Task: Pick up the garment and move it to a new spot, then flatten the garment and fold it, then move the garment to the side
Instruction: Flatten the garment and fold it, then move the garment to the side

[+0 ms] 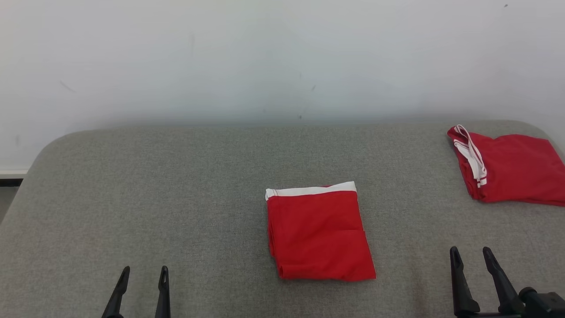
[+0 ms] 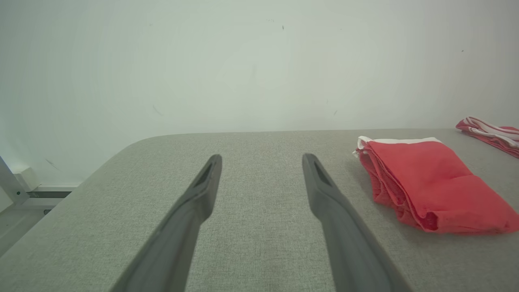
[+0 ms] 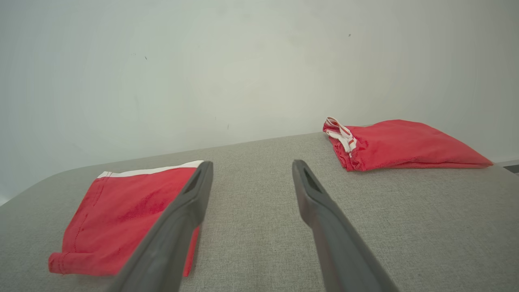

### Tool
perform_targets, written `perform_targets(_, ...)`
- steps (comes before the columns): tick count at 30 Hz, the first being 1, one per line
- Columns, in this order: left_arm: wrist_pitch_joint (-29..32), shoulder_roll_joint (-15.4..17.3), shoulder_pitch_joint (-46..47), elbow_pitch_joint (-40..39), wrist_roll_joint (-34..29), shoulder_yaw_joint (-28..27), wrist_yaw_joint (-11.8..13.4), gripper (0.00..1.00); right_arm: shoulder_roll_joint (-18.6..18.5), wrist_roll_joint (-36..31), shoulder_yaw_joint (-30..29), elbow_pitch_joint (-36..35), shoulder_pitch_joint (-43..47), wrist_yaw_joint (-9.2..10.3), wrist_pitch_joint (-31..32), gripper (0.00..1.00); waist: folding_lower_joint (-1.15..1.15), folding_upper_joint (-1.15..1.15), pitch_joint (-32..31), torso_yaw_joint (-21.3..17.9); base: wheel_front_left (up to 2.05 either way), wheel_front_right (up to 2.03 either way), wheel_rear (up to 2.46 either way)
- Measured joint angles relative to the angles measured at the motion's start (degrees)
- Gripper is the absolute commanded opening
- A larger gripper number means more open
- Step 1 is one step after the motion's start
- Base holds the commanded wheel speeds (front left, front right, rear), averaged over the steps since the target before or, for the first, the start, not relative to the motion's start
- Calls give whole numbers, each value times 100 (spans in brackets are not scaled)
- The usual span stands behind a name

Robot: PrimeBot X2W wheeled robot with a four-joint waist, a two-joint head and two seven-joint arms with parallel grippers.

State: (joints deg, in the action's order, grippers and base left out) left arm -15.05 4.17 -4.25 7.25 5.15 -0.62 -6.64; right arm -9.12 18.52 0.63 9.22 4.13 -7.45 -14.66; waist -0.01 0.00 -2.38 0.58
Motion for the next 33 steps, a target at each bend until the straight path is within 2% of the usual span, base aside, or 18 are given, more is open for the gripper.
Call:
perform_targets(21, 0, 342, -40, 59, 255, 65, -49, 100, 167, -267, 11, -148, 102, 0, 314, 100, 1, 0, -62, 72, 0, 0, 0)
perform_targets(33, 0, 368, -36, 154, 311, 82, -51, 100, 164, -298, 15, -181, 114, 0, 406, 100, 1, 0, -67, 111, 0, 0, 0)
